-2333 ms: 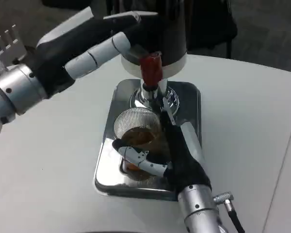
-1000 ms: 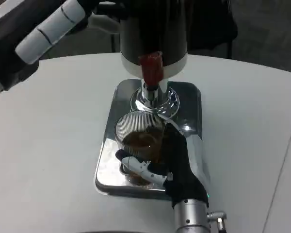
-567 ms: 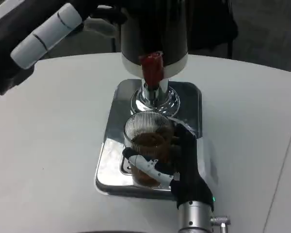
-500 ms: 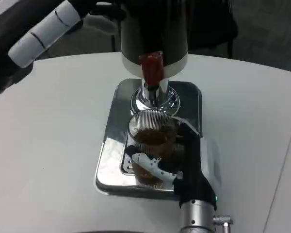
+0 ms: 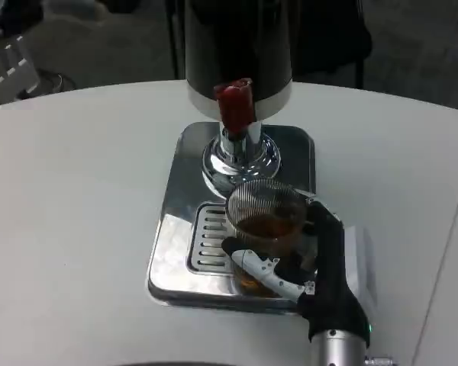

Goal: Grasp the cup under the faucet to collect the drink, then remove the cup.

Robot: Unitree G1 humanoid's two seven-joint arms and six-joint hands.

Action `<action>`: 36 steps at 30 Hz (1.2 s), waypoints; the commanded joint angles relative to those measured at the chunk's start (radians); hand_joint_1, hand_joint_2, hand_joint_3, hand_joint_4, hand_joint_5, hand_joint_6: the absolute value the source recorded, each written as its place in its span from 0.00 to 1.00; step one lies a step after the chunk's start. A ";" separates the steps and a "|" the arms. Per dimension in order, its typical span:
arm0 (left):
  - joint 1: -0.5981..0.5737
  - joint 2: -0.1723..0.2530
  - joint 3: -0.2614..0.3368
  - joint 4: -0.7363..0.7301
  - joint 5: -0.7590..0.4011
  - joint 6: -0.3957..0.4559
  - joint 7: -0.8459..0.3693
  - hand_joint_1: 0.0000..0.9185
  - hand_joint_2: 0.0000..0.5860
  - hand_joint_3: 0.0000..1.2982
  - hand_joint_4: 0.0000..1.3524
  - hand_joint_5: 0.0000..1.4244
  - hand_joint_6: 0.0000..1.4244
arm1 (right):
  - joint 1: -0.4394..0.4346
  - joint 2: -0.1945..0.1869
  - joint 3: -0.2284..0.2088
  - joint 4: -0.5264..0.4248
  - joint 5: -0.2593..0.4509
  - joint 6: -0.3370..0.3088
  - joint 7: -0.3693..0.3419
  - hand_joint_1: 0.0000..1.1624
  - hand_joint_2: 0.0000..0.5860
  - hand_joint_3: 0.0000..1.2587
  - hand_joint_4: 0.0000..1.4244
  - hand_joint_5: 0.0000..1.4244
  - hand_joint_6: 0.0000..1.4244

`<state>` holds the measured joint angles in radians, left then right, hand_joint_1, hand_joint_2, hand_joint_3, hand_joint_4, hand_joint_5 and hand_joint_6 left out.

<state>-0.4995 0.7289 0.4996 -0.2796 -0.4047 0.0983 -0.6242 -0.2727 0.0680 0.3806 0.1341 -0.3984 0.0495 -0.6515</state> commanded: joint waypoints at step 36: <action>0.695 -0.087 0.023 -0.043 0.327 -0.337 0.045 0.00 0.23 0.14 0.08 0.11 0.20 | 0.312 -0.008 -0.002 -0.485 -0.083 0.092 0.294 0.82 0.21 0.85 0.88 1.00 1.00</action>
<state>0.1631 0.6378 0.5372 -0.3309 -0.1459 -0.1886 -0.6005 0.0238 0.0387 0.3657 -0.2925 -0.4719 0.1492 -0.3707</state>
